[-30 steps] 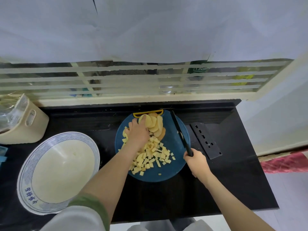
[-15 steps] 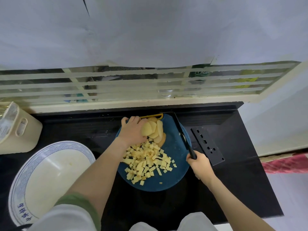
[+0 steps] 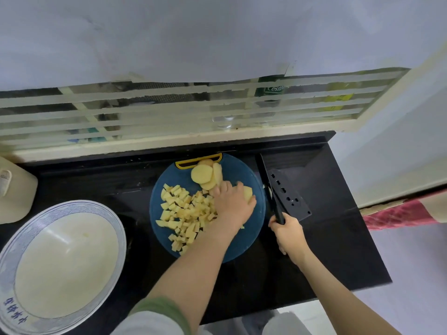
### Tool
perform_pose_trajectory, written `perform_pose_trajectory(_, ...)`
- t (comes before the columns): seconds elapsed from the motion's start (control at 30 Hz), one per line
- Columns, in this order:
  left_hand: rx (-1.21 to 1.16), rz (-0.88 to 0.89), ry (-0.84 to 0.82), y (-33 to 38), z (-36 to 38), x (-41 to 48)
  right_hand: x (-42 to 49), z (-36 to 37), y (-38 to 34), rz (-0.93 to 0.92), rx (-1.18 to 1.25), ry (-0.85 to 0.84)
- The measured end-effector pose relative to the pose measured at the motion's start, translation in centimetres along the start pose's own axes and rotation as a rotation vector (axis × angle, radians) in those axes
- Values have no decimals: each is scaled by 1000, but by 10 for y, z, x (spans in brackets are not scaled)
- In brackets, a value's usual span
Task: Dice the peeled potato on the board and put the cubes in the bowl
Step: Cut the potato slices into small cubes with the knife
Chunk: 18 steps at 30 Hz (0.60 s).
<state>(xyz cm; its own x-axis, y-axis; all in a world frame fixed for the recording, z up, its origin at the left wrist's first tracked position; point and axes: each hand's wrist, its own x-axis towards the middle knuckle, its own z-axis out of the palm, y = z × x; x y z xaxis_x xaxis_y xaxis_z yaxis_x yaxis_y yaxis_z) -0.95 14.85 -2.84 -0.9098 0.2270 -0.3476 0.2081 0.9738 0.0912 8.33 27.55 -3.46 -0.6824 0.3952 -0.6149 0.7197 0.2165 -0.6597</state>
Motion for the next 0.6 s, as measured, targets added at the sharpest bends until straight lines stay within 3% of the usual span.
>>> perform_pose_trajectory(0.1, -77, 32, -22, 1, 5, 2, -2, 1, 7, 53, 33, -32)
perform_pose_trajectory(0.17, -143, 199, -40, -5, 3, 6, -3, 2, 8, 69, 38, -53)
perform_pose_trajectory(0.3, 5, 455, -89, -30, 2, 14, -6, 6, 8, 66, 37, -74)
perform_pose_trajectory(0.47, 77, 505, -51, -41, 5, 26, -6, 10, 2, 62, 52, -80)
perform_pose_trajectory(0.6, 74, 346, 69, -29, 8, 24, -5, 14, -1, 69, 79, -93)
